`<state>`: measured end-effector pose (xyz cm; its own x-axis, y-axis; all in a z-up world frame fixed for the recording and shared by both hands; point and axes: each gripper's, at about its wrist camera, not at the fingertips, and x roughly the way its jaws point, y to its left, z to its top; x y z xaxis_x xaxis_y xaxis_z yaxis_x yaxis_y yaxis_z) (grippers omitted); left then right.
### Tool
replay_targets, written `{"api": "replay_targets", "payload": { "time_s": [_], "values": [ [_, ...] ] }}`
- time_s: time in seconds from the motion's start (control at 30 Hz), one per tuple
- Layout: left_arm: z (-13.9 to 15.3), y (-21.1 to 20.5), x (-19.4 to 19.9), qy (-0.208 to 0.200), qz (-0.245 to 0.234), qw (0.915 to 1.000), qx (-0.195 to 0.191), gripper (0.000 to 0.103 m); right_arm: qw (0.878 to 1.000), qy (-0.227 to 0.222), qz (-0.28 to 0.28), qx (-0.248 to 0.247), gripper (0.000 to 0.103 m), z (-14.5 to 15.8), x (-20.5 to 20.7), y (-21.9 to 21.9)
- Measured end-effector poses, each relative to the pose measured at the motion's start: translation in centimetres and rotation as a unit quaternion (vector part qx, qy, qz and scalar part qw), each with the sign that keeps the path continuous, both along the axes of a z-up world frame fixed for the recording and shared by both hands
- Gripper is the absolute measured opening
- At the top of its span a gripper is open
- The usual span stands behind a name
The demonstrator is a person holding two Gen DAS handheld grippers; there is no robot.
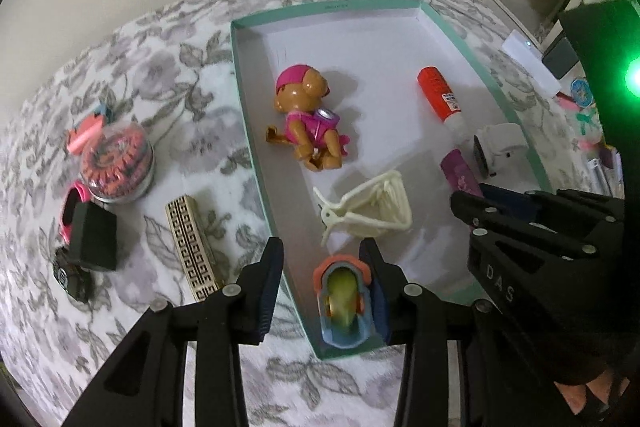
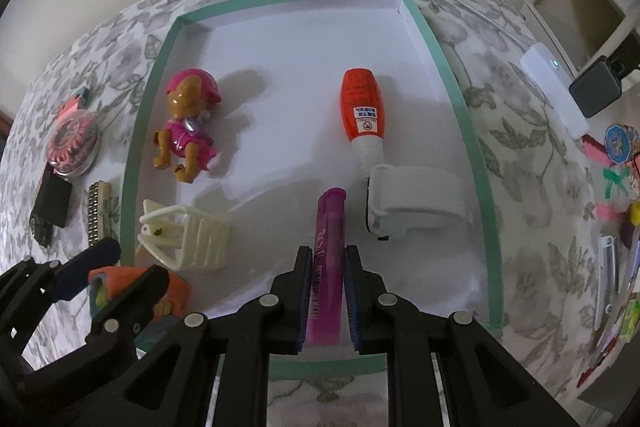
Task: Organize rigid objects
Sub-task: 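Lower and open both tools to release the orange toy and lighter into the tray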
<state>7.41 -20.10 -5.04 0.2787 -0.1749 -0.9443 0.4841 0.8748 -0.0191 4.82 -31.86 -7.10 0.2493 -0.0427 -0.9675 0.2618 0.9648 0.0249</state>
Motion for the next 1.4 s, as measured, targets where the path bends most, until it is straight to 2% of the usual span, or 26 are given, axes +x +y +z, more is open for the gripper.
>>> {"api": "replay_targets", "payload": {
  "time_s": [0.23,0.47,0.6,0.83,1.13,1.4],
  "values": [
    [-0.2,-0.6,-0.2,-0.017,-0.014,0.9995,0.022,0.041,1.0,0.008,-0.009,0.003,0.017,-0.7,0.0,-0.6],
    [0.0,-0.2,-0.4,-0.009,-0.012,0.9998,0.017,0.043,1.0,0.011,-0.014,0.003,0.017,-0.9,-0.1,-0.6],
    [0.0,-0.1,-0.4,0.003,-0.009,0.9999,0.009,0.05,1.0,0.01,-0.014,-0.003,0.018,-0.6,0.2,-0.7],
    [0.5,0.5,-0.2,0.011,0.001,0.9999,-0.008,0.05,1.0,0.0,-0.011,-0.013,0.018,0.6,0.3,-0.2],
    [2.1,1.3,0.0,0.004,0.019,0.9991,-0.037,0.05,0.999,-0.037,-0.019,-0.011,0.018,2.9,0.0,-0.1],
    [3.1,3.1,0.8,-0.004,0.059,0.9965,-0.059,0.05,0.998,-0.061,-0.03,-0.006,0.018,4.2,-0.4,-0.3]
  ]
}}
